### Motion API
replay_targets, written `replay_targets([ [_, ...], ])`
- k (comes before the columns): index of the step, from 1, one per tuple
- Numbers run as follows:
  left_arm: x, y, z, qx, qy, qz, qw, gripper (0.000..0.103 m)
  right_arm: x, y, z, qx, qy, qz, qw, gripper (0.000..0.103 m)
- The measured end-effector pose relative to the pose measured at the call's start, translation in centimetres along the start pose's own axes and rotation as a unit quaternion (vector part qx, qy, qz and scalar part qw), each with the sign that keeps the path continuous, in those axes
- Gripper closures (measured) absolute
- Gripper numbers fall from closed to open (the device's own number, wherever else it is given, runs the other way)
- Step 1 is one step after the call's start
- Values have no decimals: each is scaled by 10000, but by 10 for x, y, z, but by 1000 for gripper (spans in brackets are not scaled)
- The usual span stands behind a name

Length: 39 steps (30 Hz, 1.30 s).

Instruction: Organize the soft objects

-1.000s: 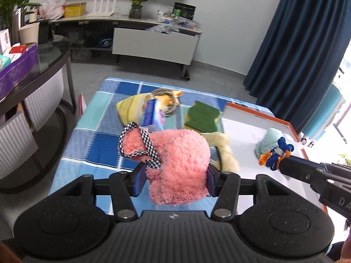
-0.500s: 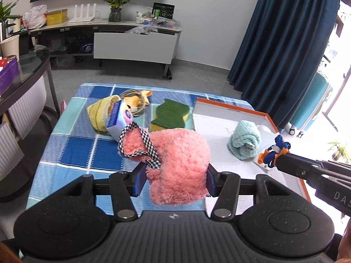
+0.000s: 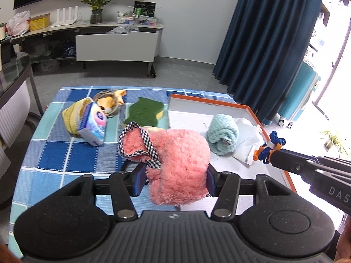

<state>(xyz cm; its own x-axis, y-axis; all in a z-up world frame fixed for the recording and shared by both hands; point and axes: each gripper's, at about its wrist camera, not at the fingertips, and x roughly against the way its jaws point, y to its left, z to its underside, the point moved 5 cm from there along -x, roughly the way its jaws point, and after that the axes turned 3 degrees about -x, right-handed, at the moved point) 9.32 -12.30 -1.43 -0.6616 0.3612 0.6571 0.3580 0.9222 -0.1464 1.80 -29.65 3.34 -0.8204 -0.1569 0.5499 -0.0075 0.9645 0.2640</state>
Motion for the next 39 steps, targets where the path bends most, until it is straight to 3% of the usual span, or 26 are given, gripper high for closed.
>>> replay_targets([
  [14,-13,-35,-1,-287,81,222,9993,49,14,-32,1,-188,-58,327,9993,94],
  [22,-20,-52,-1,-427,111,296,9986,49,17,-49,4,-279,40,720,9970,94],
  [27,-24,-60,0,-511,137,318,9981,49,17,-57,6,-175,138,1078,9939,94],
  [39,-30,-68,2,-610,184,325,9974,49,13,-70,9,-37,278,1332,9907,94],
])
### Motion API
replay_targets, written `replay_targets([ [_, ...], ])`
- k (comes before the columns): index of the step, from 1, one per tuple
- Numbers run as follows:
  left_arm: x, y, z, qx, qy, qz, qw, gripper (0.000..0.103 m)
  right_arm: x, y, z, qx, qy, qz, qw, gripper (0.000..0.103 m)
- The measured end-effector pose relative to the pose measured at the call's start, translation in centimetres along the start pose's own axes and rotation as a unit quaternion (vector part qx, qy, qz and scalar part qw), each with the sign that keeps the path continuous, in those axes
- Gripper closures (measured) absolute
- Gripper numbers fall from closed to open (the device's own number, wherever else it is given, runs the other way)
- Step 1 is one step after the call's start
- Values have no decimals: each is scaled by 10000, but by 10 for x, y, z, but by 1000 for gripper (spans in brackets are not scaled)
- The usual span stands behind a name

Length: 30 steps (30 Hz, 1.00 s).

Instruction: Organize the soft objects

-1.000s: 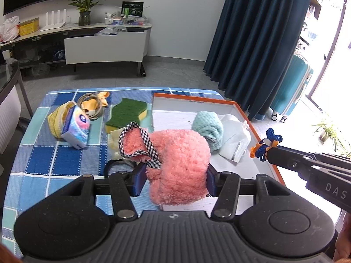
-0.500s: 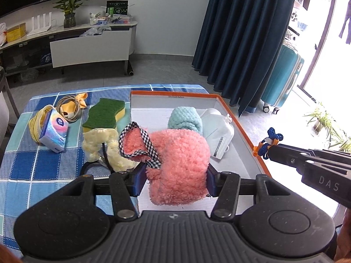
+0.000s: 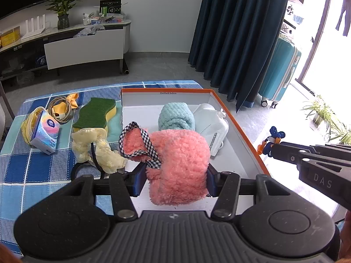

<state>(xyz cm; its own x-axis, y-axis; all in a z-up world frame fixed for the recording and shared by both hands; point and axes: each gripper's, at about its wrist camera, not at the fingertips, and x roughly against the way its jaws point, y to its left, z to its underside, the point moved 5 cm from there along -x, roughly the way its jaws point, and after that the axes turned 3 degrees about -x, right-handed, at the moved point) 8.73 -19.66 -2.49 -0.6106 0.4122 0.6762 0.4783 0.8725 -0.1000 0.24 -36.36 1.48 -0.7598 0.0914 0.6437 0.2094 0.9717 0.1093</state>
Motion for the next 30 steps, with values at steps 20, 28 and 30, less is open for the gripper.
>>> replay_targets([
  [20,-14,-9,2,-113,124,75,9998,49,-11,-4,0,27,111,62,9999,94],
  [28,-19,-13,2,-137,167,75,9997,49,-17,-6,0,19,163,23,9999,94],
  [30,-20,-14,2,-140,177,75,9997,49,-17,-6,0,37,177,27,9998,94],
])
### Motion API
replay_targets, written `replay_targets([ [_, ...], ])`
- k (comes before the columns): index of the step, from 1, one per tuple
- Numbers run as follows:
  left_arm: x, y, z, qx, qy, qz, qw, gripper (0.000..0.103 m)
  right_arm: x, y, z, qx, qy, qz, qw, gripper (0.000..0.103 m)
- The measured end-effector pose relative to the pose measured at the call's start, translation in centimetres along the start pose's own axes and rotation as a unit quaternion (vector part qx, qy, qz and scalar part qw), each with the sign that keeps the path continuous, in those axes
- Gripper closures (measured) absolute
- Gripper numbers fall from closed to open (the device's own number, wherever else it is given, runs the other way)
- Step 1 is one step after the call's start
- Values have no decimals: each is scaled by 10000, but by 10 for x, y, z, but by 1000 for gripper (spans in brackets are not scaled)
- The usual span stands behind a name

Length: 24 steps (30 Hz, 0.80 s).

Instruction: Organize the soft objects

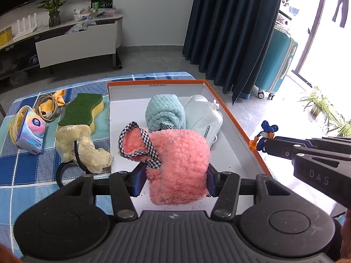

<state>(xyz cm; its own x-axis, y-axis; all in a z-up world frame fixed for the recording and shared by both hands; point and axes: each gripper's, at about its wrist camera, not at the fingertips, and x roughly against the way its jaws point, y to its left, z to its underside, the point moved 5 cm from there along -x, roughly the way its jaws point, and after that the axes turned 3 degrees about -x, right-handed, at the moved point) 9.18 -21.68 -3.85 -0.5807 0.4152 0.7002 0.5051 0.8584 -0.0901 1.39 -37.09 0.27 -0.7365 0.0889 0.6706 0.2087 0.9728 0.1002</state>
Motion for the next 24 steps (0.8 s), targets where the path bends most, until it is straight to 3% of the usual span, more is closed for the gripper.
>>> replay_targets([
  [24,-20,-3,2,-6,192,146,9997,48,-24,-2,-2,38,199,-38,9998,93],
])
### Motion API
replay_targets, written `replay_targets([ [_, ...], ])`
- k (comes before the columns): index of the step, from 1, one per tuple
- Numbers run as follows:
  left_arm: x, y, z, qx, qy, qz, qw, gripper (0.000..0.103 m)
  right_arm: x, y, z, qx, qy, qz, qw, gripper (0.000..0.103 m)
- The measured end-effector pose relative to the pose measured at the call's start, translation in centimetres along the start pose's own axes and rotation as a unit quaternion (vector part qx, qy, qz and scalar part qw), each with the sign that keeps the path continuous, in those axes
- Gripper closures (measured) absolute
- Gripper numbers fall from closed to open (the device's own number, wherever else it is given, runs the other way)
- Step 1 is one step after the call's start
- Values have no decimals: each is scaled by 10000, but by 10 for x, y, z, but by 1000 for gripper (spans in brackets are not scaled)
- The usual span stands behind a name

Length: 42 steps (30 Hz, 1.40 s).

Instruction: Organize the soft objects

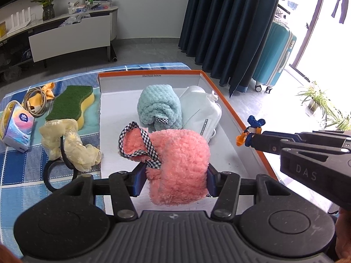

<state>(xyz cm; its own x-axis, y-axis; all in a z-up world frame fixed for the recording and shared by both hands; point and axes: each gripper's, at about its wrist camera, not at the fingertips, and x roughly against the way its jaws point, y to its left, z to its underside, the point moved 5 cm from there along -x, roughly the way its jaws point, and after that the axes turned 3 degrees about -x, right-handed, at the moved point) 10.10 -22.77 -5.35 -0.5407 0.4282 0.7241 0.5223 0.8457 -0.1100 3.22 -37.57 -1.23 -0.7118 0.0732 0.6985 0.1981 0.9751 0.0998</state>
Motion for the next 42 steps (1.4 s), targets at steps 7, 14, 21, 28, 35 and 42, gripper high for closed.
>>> replay_targets([
  [7,-5,-7,-1,-80,26,199,9998,46,-2,-7,-4,-75,-60,101,9999,89],
  [14,1,-16,-1,-139,-74,435,9989,24,5,-13,-8,-241,-209,155,9994,89],
  [21,10,-9,-3,-5,-152,299,9994,18,15,-8,-13,-253,-327,84,9991,89],
  [28,23,10,-5,202,-158,-164,9995,17,22,3,-11,-164,-340,-25,9993,89],
  [35,41,28,-3,343,-213,-561,9976,11,25,23,-9,-42,-310,-188,9993,85],
  [42,53,52,5,532,-193,-866,9946,10,25,47,-7,133,-267,-330,9990,71],
])
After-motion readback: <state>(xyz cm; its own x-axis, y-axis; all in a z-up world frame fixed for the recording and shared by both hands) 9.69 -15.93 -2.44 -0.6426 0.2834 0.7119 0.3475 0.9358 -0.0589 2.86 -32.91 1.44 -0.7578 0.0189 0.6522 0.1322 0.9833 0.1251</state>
